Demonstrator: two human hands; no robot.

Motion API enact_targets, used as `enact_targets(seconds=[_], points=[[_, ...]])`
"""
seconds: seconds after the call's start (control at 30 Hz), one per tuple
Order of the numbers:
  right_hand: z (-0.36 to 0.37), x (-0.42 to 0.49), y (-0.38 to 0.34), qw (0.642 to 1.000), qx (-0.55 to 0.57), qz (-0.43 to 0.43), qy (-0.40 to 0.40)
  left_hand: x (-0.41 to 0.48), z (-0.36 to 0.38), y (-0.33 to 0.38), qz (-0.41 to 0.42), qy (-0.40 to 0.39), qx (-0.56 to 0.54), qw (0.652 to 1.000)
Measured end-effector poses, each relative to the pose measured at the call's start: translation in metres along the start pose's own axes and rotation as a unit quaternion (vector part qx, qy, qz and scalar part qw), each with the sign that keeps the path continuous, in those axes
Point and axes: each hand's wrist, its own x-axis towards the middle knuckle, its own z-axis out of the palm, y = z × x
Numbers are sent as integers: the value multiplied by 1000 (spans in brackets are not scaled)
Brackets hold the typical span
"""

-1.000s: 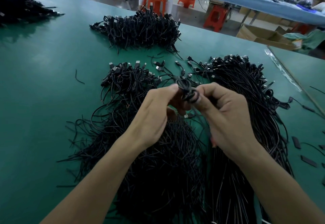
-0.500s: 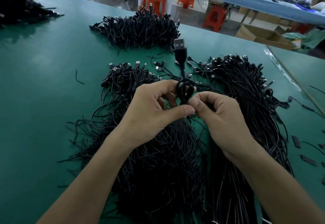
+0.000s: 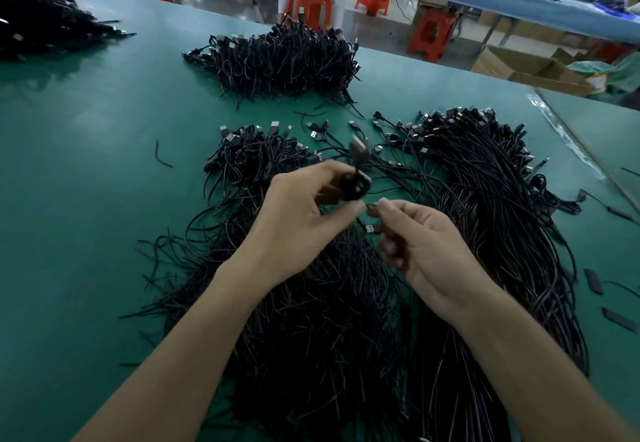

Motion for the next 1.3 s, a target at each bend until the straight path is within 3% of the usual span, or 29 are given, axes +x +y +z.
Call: enact_targets(seconds=[0.07, 0.13, 0.2, 0.27, 0.3, 0.57, 0.63, 0.7, 0.77, 0.87, 0.97, 1.03, 1.13, 1.2, 1.23, 1.3], points=[[-10, 6, 9, 987, -150, -32, 51, 10, -3, -7, -73, 27, 5, 997], [-25, 10, 18, 940, -328, -49, 78, 25, -13, -18, -141, 76, 8, 987], [-40, 11, 26, 836, -538, -38, 97, 38, -24, -30, -179, 116, 56, 975], [-49, 11, 32, 738, -663, -4, 121, 48, -30, -43, -195, 136, 130, 963], [-51, 11, 35, 715, -686, 12, 130, 50, -31, -49, -200, 140, 161, 956], [-42, 19, 38, 634, -761, 23, 138, 50, -15, -67, -177, 115, 290, 933], [-44, 22, 37, 639, -754, 16, 152, 47, -13, -62, -150, 131, 298, 934], [-47, 24, 35, 666, -728, -5, 164, 46, -10, -56, -110, 125, 284, 944], [-48, 24, 29, 734, -657, -22, 171, 43, -6, -49, -77, 67, 261, 960], [-34, 23, 13, 852, -503, -61, 133, 42, 4, -40, -43, -84, 211, 973], [3, 8, -14, 886, -425, -177, 60, 41, 20, -34, -18, -184, 176, 967], [28, -10, -30, 893, -381, -239, -12, 38, 31, -32, 17, -192, 101, 976], [45, -35, -44, 904, -305, -275, -120, 35, 38, -31, 30, -77, 40, 996], [43, -44, -52, 911, -262, -275, -159, 38, 35, -32, -25, 13, 2, 1000], [38, -45, -54, 916, -244, -277, -160, 40, 31, -31, -64, 76, -67, 993], [26, -43, -58, 923, -231, -283, -117, 48, 18, -27, -106, 247, -183, 946]])
